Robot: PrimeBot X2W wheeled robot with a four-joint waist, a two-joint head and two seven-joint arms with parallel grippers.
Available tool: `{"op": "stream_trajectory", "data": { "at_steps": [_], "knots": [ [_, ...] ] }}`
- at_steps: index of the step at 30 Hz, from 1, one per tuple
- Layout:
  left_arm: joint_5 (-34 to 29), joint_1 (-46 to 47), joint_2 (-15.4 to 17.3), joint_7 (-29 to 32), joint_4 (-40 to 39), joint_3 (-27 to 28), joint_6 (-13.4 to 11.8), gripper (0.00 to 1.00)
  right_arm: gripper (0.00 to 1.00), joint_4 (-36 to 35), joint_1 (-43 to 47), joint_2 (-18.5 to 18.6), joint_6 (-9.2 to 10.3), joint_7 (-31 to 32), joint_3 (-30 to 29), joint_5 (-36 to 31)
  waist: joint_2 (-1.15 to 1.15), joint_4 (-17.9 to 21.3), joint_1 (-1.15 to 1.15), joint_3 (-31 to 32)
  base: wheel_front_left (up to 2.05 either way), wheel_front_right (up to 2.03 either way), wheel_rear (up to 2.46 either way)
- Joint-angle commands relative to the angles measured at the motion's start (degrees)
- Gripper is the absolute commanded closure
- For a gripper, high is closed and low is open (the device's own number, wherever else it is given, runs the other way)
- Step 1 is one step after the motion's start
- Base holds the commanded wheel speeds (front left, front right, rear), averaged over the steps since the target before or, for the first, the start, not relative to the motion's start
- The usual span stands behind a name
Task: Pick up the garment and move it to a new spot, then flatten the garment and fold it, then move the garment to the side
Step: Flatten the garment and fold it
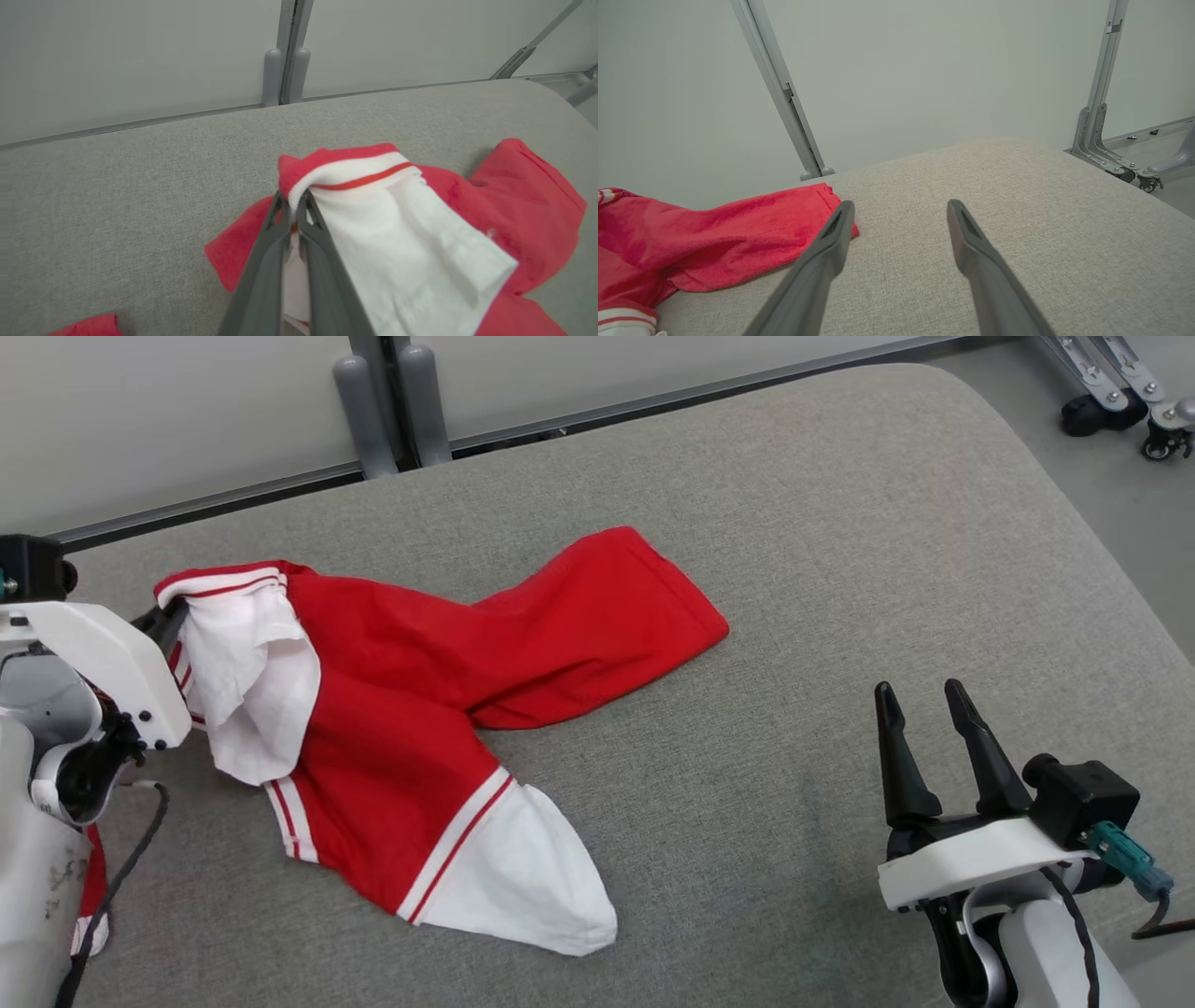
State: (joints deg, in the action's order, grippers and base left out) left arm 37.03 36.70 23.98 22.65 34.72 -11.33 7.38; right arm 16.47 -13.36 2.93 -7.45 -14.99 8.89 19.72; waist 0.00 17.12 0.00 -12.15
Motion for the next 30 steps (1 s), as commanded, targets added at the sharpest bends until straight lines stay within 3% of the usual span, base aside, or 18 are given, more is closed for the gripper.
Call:
{"op": "stream_trajectory", "data": {
  "at_steps": [1, 5, 6, 7, 16, 22, 26, 30],
  "knots": [
    [0.2, 1.1, 0.6, -0.5, 0.4, -0.6, 0.1, 1.0, 0.0, 0.0, -0.6, 0.1, -0.07, -0.3, 0.0, 0.3, 0.0, 0.4, 0.0, -0.4, 0.0, 0.0, 0.0],
    [0.8, 4.0, 2.8, -5.9, 3.8, -4.7, 0.1, 0.96, 0.0, 0.4, -1.6, 0.1, -0.07, -0.3, 0.3, 0.6, 0.0, 0.5, 0.0, -0.7, 0.0, 0.0, 0.0],
    [0.7, 4.6, 3.4, -7.5, 4.5, -5.9, 0.1, 0.71, 0.0, 0.5, -1.9, 0.1, -0.07, -0.3, 0.5, 0.7, 0.0, 0.4, 0.0, -0.7, 0.0, 0.0, 0.0],
    [0.4, 5.3, 4.0, -9.0, 5.5, -7.1, 0.1, 0.0, 0.0, 0.7, -2.1, 0.1, -0.08, -0.3, 0.8, 0.7, 0.0, 0.3, 0.0, -0.6, 0.0, 0.0, 0.0],
    [4.2, 7.0, 4.4, -17.1, 8.1, -17.4, 0.1, 0.0, 0.0, 2.3, -0.9, 0.1, -0.08, -0.3, 1.5, 0.7, 0.0, -3.6, 0.0, 2.9, 0.0, 0.0, 0.0],
    [5.5, 4.1, 4.6, -23.6, 5.2, -19.7, 0.1, 0.0, 0.0, 3.1, 0.7, 0.1, -0.07, -0.3, 0.9, -0.3, 0.0, -6.7, 0.0, 6.7, 0.0, 0.0, 0.0],
    [5.6, -1.8, 3.4, -28.9, -1.5, -19.3, -2.5, 0.0, 0.0, 3.0, 2.5, 0.1, -0.07, -0.3, 0.1, -0.7, 0.0, -8.3, 0.0, 8.7, 0.0, 0.0, 0.0],
    [4.0, -8.7, 2.9, -33.8, -10.5, -18.5, -8.2, 0.0, 0.0, 2.0, 3.7, 0.1, -0.07, -0.3, -0.6, -1.1, 0.0, -9.4, 0.0, 9.7, 0.0, 0.0, 0.0]
  ]
}}
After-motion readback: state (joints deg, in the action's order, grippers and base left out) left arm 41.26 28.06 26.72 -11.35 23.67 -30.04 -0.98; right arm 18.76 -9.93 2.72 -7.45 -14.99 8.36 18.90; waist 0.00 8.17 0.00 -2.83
